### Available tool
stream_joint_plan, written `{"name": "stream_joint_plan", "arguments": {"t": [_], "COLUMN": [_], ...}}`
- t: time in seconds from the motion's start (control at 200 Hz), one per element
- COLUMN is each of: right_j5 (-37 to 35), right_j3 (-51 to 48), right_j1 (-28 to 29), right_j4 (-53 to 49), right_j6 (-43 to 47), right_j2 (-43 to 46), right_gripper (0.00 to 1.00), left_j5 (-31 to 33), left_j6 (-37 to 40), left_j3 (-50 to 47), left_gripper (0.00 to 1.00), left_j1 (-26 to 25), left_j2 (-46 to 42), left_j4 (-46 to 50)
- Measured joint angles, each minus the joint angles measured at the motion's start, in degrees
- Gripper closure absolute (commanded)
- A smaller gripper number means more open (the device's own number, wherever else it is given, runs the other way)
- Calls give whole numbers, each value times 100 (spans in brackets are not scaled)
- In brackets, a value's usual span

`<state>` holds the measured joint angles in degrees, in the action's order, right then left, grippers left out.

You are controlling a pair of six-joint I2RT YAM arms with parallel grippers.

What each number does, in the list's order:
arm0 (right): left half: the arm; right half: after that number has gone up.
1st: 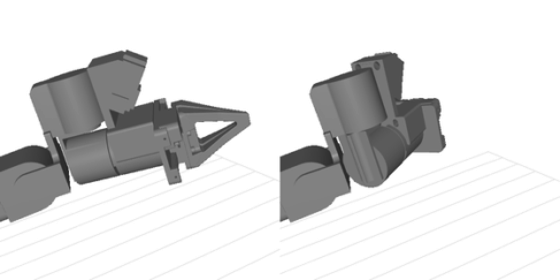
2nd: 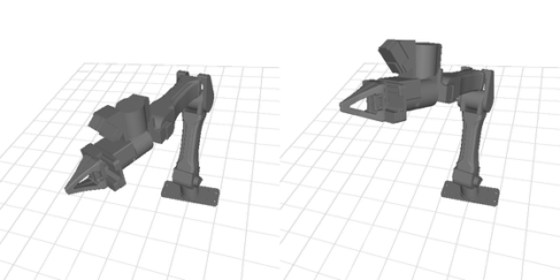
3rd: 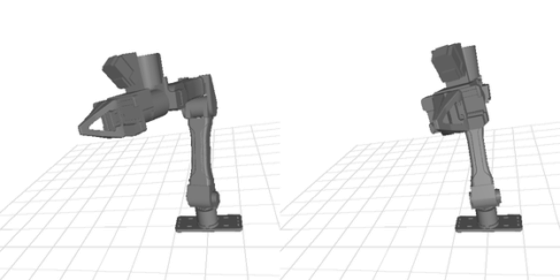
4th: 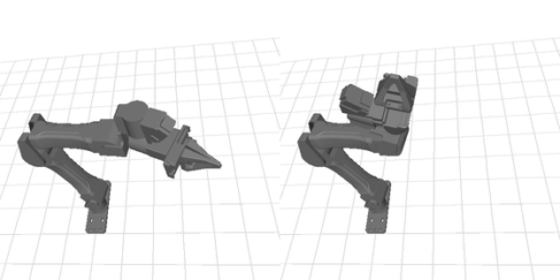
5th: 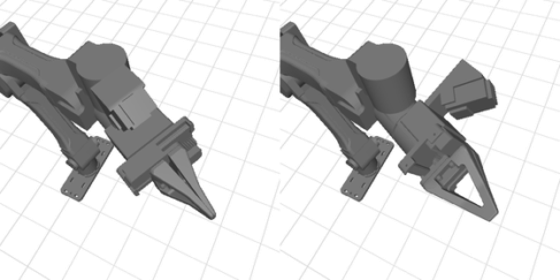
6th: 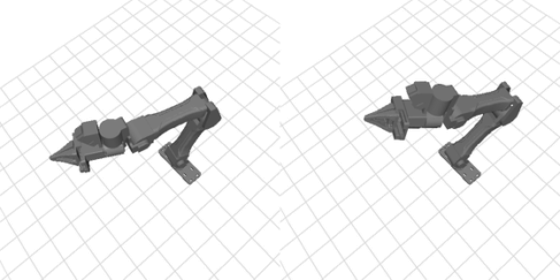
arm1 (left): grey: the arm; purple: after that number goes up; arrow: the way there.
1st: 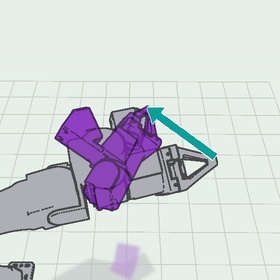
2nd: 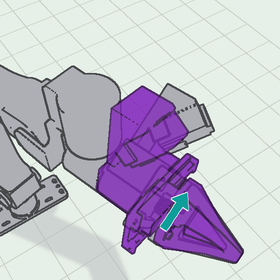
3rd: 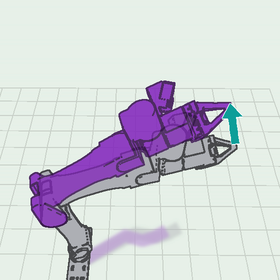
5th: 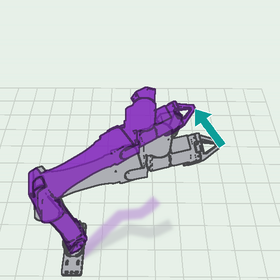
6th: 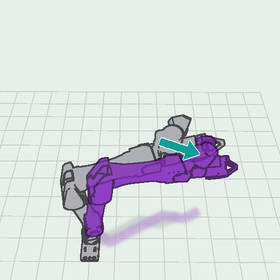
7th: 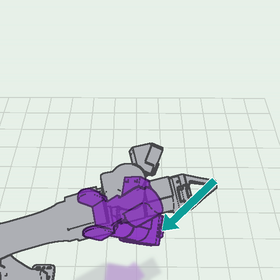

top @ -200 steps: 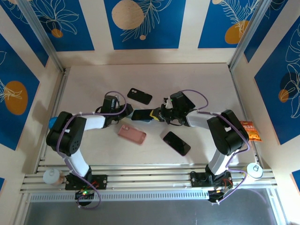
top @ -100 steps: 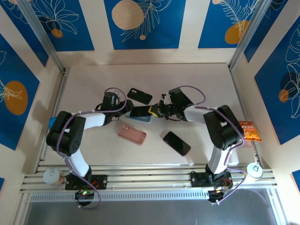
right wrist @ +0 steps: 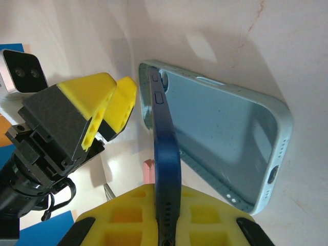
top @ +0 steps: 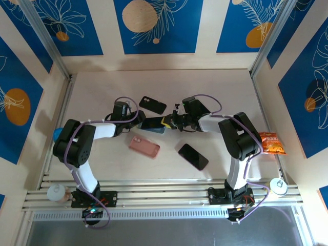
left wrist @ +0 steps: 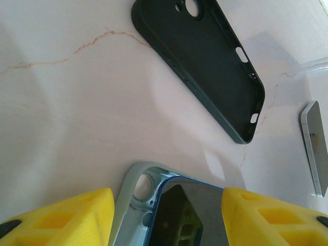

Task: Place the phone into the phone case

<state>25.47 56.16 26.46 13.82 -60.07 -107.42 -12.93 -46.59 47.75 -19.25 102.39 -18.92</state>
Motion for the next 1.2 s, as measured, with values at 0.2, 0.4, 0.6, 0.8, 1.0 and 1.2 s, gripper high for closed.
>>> {"name": "stream_joint_plan", "arguments": {"t": [0.2, 0.4, 0.6, 0.8, 1.0, 1.2], "right_j5": [20, -66, -118, -127, -129, -282], "right_j3": [144, 367, 474, 603, 636, 782], "right_j1": [28, 138, 212, 219, 219, 249], "right_j4": [-26, -173, -197, -321, -424, -833], "right_j6": [50, 234, 315, 350, 350, 422], "right_j2": [-144, -262, -354, -448, -452, -457], "right_gripper": [100, 100, 100, 100, 94, 72], "left_j5": [-20, -48, -63, -83, -105, -118], "left_j6": [-2, -9, -74, -142, -164, -245], "left_j3": [2, 2, 0, 0, -28, -79], "left_gripper": [42, 43, 43, 43, 43, 43], "left_j1": [0, 7, 11, 33, 37, 37], "left_j2": [107, 131, 153, 153, 153, 153], "left_j4": [-35, -81, -127, -146, -195, -308]}}
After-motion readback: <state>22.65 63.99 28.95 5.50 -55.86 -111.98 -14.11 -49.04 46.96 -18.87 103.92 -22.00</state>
